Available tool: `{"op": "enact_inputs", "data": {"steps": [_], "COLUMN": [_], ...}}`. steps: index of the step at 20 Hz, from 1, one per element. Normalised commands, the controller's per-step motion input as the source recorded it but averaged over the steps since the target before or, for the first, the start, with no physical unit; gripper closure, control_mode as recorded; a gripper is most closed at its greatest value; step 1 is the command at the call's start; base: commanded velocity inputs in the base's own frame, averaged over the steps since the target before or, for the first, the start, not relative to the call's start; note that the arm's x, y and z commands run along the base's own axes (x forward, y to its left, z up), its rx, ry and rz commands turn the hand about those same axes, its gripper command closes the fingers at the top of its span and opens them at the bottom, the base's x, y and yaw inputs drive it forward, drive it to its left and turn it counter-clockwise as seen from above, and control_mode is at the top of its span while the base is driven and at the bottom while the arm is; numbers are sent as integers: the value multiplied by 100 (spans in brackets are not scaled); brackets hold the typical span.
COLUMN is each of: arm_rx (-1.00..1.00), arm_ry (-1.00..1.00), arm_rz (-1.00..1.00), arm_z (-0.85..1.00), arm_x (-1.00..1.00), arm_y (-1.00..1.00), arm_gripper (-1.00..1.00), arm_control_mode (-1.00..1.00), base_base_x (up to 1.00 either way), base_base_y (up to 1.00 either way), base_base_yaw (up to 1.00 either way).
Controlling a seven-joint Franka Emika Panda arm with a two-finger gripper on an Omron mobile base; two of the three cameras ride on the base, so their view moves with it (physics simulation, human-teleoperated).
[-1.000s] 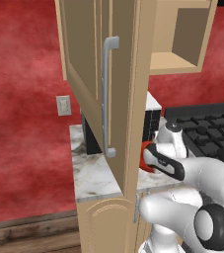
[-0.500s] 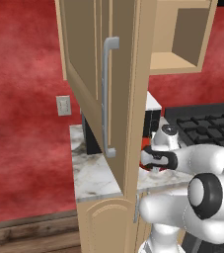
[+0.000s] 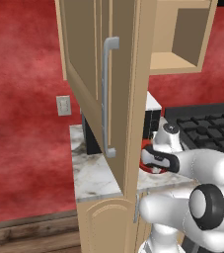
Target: Pick up the bowls on the counter and stack them on top of one another in the open cabinet. Place the smaller bowl on top of the larger bowl.
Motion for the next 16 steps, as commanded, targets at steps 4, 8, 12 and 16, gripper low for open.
{"op": "enact_inputs", "data": {"steps": [4,8,12,16], "arm_rx": [0,0,0,0], "arm_ry": [0,0,0,-8], "arm_rz": [0,0,0,0], "arm_z": [7,25,32,27], "arm_x": [-36,-34,-33,-38], "arm_y": [-3,-7,-6,-1], "arm_gripper": [-100,-100,-100,-100], "arm_control_mode": [-100,-100,-100,-100], "base_base_x": [0,0,0,0], "base_base_y": [0,0,0,0], "base_base_yaw": [0,0,0,0]}}
